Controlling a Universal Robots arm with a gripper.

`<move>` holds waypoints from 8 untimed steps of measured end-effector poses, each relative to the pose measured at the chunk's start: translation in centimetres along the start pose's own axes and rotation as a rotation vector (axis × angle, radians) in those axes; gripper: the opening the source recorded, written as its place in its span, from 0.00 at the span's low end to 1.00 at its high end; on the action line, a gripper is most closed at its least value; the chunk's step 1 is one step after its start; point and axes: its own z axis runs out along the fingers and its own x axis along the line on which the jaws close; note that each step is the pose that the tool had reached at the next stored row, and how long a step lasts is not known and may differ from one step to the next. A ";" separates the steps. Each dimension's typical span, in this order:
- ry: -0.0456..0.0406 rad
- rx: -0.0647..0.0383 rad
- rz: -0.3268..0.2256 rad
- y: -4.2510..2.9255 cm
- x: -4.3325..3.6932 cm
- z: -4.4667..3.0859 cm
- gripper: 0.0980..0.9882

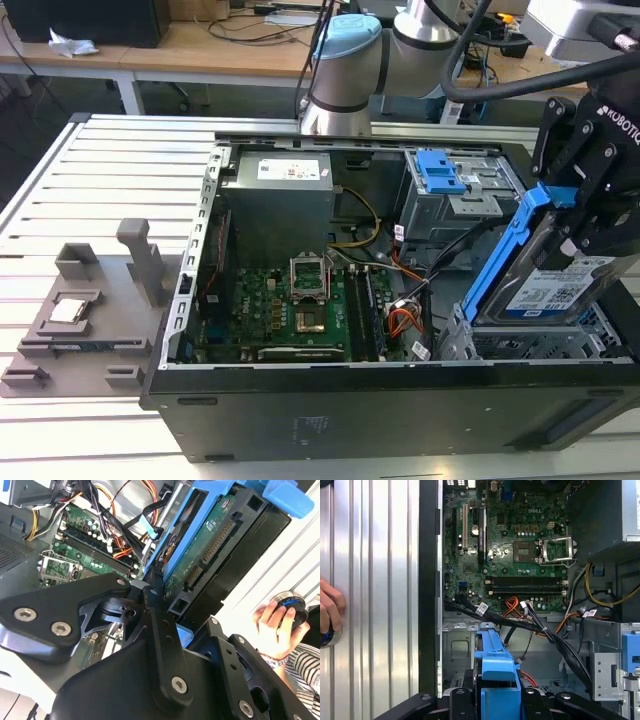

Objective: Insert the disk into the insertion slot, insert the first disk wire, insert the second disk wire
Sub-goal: 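Insert the disk into the insertion slot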

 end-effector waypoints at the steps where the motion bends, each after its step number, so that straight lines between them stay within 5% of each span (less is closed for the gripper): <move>1: 0.0001 0.000 0.000 0.00 0.00 0.07 0.30; 8: 0.0000 0.000 0.000 -0.02 0.00 0.49 0.30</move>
